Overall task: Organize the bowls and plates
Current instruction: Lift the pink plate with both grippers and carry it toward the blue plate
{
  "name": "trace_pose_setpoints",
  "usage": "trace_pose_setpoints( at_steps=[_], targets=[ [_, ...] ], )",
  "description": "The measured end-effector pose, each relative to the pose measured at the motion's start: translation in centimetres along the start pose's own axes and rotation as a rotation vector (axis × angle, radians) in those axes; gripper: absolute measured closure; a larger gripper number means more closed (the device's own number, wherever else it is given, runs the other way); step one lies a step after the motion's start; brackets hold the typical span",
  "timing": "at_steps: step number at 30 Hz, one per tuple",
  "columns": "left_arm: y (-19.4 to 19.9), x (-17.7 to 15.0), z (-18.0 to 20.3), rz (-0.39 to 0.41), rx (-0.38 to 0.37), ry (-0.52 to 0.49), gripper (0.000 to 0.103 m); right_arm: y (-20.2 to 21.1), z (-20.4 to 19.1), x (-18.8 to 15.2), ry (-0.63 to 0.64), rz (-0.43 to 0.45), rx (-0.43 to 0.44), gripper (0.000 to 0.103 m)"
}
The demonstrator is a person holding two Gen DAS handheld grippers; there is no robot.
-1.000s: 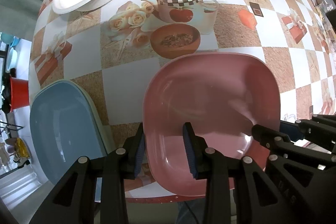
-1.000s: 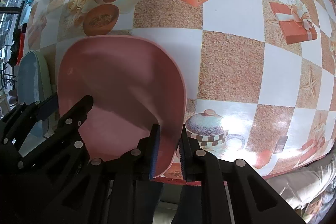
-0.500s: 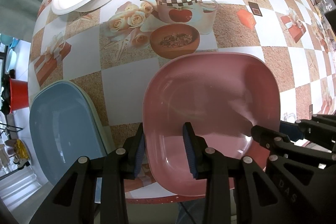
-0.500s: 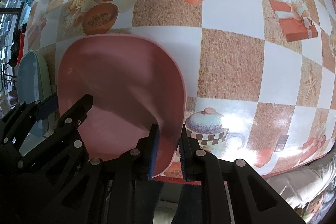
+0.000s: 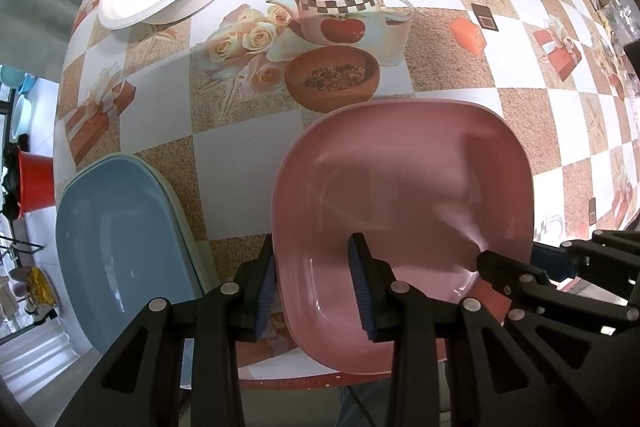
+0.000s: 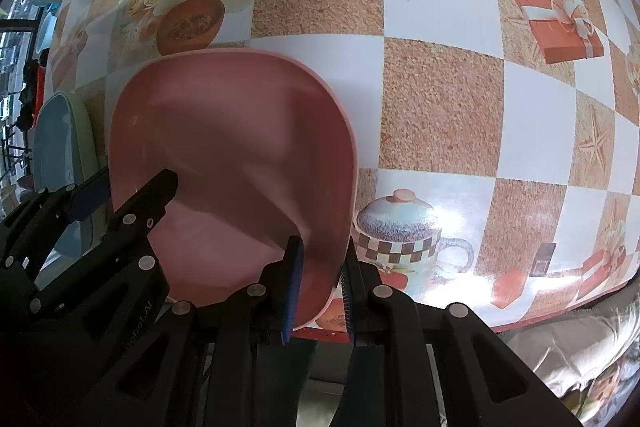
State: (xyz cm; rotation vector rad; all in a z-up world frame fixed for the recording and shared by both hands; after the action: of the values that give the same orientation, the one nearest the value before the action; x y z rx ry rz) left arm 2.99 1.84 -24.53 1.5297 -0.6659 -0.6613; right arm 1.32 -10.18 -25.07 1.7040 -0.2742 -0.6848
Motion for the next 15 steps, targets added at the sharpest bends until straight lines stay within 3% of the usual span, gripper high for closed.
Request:
trace_pose_setpoints(
  at_steps=[15],
  targets=[
    [0.2, -0.2, 0.7, -0.027, -0.014, -0.003, 0.065, -0.5, 0.6, -1.3, -0.044, -0.038, 0.012, 0.085]
  ],
)
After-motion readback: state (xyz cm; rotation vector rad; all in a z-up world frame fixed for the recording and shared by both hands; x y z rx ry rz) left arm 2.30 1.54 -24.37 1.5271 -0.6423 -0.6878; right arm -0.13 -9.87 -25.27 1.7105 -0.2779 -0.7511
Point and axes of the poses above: each gripper's, at about its wrist camera, not at the fingertips, and y roughly against the way its jaws point, z to its right, x to its top, the point moved 10 cm from there along -y, roughly the way its jaws point, and after that the axes turned 13 degrees about -y, right-handed, at the moved point
